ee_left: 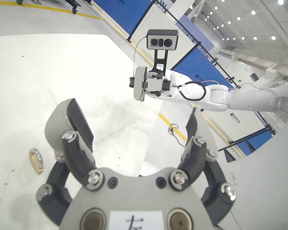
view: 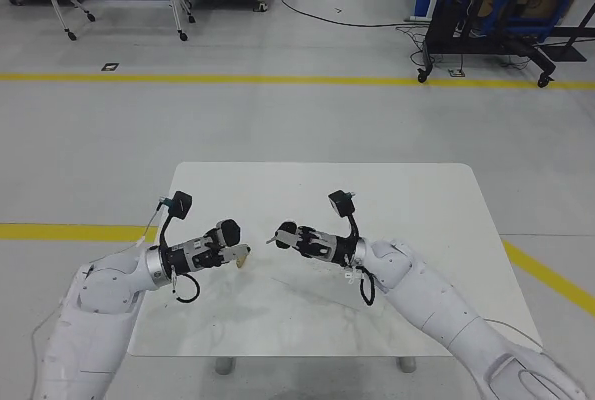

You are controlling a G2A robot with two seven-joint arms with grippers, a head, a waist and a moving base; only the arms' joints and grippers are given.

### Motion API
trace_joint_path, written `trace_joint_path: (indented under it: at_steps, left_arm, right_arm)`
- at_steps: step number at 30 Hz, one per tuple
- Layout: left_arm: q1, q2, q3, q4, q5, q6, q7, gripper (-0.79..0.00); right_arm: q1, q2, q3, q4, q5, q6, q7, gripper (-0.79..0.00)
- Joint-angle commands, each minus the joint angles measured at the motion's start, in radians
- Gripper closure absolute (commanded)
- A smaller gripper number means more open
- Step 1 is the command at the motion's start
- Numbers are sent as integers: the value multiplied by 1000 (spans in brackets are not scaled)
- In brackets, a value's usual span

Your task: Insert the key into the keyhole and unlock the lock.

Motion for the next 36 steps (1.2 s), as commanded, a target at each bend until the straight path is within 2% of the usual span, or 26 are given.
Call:
trace_joint_path:
  at_steps: [1, 4, 8, 11, 17, 27, 32, 35, 36]
  left_arm:
    - [-4, 2, 16, 8, -31, -5, -14, -474]
    - [-13, 7, 30, 21, -52, -23, -51, -517]
    - [-16, 11, 45, 29, -49, -34, -50, -372]
    - [-19, 13, 54, 32, -48, -36, -45, -351]
    - [-23, 19, 66, 40, -56, -34, -30, -363]
    - [-23, 29, 86, 37, -42, -37, -14, -320]
    - [-22, 34, 94, 35, -26, -34, 5, -234]
    - [-22, 36, 97, 35, -17, -24, 19, -139]
    - [-22, 37, 98, 34, -16, -21, 24, -68]
  right_arm:
    - [9, -4, -7, 14, 61, 0, 51, 0]
    - [20, -16, -19, 30, 129, 0, 105, 0]
    - [35, -34, -29, 64, 185, 0, 164, 0]
    - [45, -49, -33, 89, 211, 0, 197, 0]
    - [56, -78, -29, 132, 244, 0, 254, 0]
    - [61, -118, -5, 180, 269, 0, 330, 0]
    - [58, -131, 19, 192, 275, 0, 364, 0]
    - [53, -139, 33, 195, 273, 0, 386, 0]
    - [52, -141, 37, 197, 272, 0, 393, 0]
